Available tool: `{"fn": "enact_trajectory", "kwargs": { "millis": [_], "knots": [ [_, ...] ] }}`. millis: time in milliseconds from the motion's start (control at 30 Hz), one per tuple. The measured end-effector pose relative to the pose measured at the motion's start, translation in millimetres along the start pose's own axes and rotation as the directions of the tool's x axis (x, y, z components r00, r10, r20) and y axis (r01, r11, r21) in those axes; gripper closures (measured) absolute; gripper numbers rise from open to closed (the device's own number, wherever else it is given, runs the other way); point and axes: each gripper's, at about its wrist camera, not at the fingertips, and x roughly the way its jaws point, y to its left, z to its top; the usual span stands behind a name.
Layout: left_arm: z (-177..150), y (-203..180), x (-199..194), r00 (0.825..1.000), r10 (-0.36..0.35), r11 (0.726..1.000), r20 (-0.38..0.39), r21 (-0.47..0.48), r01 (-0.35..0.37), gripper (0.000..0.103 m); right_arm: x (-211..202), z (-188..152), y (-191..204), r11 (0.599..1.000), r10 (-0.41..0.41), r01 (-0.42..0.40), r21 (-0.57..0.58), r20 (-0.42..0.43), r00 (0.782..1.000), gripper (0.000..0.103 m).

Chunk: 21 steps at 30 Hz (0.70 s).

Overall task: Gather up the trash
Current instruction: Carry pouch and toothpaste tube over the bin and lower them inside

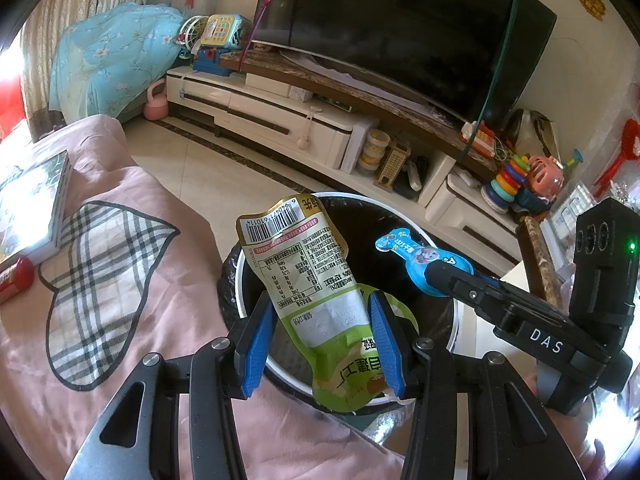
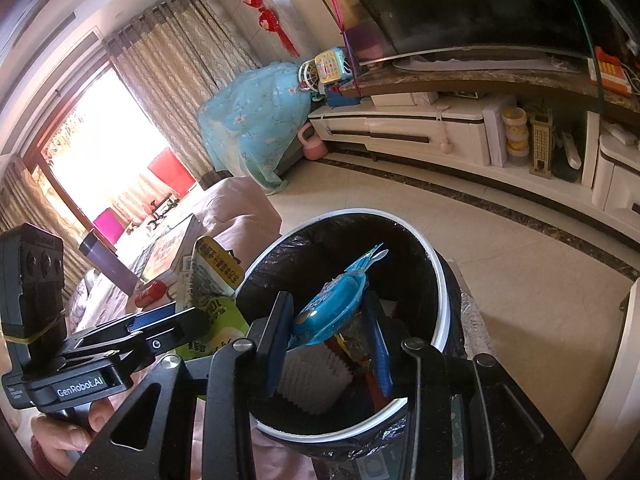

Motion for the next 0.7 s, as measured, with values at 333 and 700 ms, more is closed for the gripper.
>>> {"fn": "enact_trajectory", "kwargs": {
  "millis": [333,700],
  "knots": [
    [2,2,6,1.0,0.014,1.0,-0.001,-0.008,-0.014,0.058,0,1,0,1.0,-0.001,0.001,0.0,-0.001,1.0,0.068],
    [3,-4,11,0.999,0.038,0.999,0.0,0.002,-0.038,0.057,2,5,-4,1.0,-0.008,0.008,0.004,-0.009,1.0,0.069]
  ]
}}
